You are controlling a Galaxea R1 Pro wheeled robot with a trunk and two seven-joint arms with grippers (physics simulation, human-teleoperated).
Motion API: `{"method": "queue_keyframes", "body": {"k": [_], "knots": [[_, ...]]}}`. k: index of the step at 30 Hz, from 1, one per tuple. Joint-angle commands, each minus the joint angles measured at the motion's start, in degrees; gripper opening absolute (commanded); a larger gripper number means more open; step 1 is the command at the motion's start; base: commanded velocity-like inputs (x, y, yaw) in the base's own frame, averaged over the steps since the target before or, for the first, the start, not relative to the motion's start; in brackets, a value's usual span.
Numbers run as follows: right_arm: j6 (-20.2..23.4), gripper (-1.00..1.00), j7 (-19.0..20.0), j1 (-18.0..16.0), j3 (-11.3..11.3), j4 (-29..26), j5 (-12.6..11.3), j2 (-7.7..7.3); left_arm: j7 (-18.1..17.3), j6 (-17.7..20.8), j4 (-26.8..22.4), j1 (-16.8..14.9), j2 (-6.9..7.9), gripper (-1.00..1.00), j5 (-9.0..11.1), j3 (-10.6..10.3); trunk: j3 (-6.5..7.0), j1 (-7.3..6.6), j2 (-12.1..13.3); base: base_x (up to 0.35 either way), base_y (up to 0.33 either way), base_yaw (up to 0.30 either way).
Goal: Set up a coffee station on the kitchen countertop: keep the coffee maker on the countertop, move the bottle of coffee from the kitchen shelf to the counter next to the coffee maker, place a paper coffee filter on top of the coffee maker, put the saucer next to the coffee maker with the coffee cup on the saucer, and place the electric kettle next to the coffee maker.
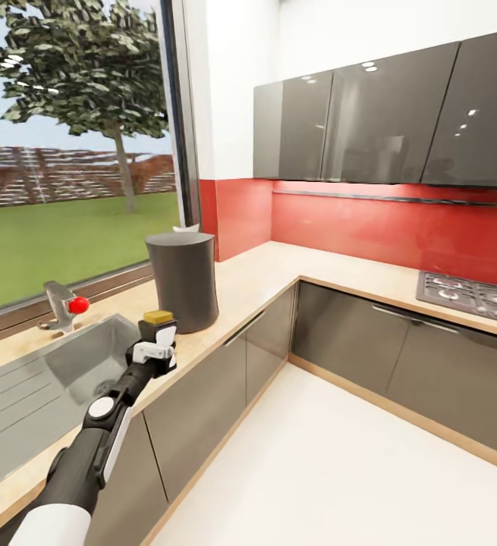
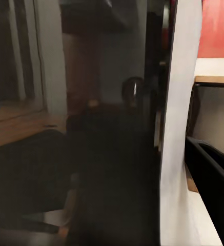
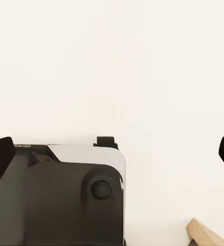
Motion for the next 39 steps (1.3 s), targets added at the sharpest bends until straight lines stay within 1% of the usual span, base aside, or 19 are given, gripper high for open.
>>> {"method": "queue_keyframes", "body": {"k": [1, 7, 10, 13, 14, 16, 17, 18, 31, 35, 37, 39], "knots": [[-0.2, 1.00, -0.2, -0.1, 0.6, 0.1, -0.4, 0.00, -0.3, -0.2, 0.0, 0.1, -0.03, -1.00, -0.6, 0.5, -0.13, 0.05, -0.1, 0.140, 0.000, 0.000], [-0.2, 1.00, -0.2, -0.1, 0.8, 0.1, -0.3, 0.00, -0.3, -0.2, 0.1, 1.8, 0.01, -1.00, -0.6, 1.2, -0.13, 0.05, -0.1, 0.034, 0.000, 0.000], [-0.2, 1.00, -0.3, -0.1, 0.6, 0.0, -0.4, 0.00, -0.3, -0.3, 0.1, 2.1, 0.01, -1.00, -0.5, 2.4, -0.13, 0.05, -0.1, 0.002, 0.000, 0.000], [-0.2, 1.00, -0.3, -0.1, 0.5, -0.1, -0.5, 0.00, -0.4, -0.3, 0.9, 2.1, 0.01, -1.00, -0.6, 2.9, -0.13, 0.05, -0.1, 0.000, 0.000, 0.000], [-0.2, 1.00, -0.3, -0.1, 0.5, -0.1, -0.5, 0.00, -0.4, -0.7, 3.3, 2.1, 0.19, -1.00, -0.7, 3.0, -0.13, 0.05, -0.1, 0.000, 0.000, 0.000], [-0.2, 1.00, -0.3, -0.1, 0.5, -0.1, -0.5, 0.00, -0.3, -2.7, 5.0, 2.1, 0.30, -1.00, -0.8, 3.0, -0.13, 0.05, -0.1, 0.014, 0.000, 0.000], [-0.2, 1.00, -0.3, -0.1, 0.5, -0.1, -0.5, 0.00, 0.1, -4.3, 6.3, 2.2, 0.34, -1.00, -0.8, 3.0, -0.13, 0.05, -0.1, 0.074, 0.000, 0.000], [-0.2, 1.00, -0.3, -0.1, 0.4, -0.1, -0.6, 0.00, 0.5, -4.9, 6.8, 2.2, 0.36, -1.00, -0.7, 3.0, -0.13, 0.05, -0.1, 0.122, 0.000, 0.000], [-0.2, 1.00, -0.3, -0.1, 0.4, 0.0, -0.5, 0.00, 0.9, -5.4, 7.3, 2.2, 0.19, -1.00, -0.9, 3.0, -0.13, 0.05, -0.1, 0.265, -0.001, 0.000], [-0.2, 1.00, -0.3, -0.1, 0.4, 0.0, -0.5, 0.00, 1.0, -5.4, 7.3, 2.2, 0.19, -1.00, -0.9, 3.0, -0.13, 0.05, -0.1, 0.293, -0.104, 0.004], [-0.2, 1.00, -0.3, 0.0, 0.4, 0.0, -0.5, 0.00, 1.2, -5.4, 7.3, 2.2, 0.19, -1.00, -0.9, 3.0, -0.13, 0.05, -0.1, 0.281, -0.153, 0.076], [-0.2, 1.00, -0.4, -0.1, 0.4, 0.0, -0.5, 0.00, 2.4, -5.4, 7.3, 2.2, 0.19, -1.00, -0.8, 3.0, -0.13, 0.05, -0.1, 0.269, -0.159, 0.214]]}}
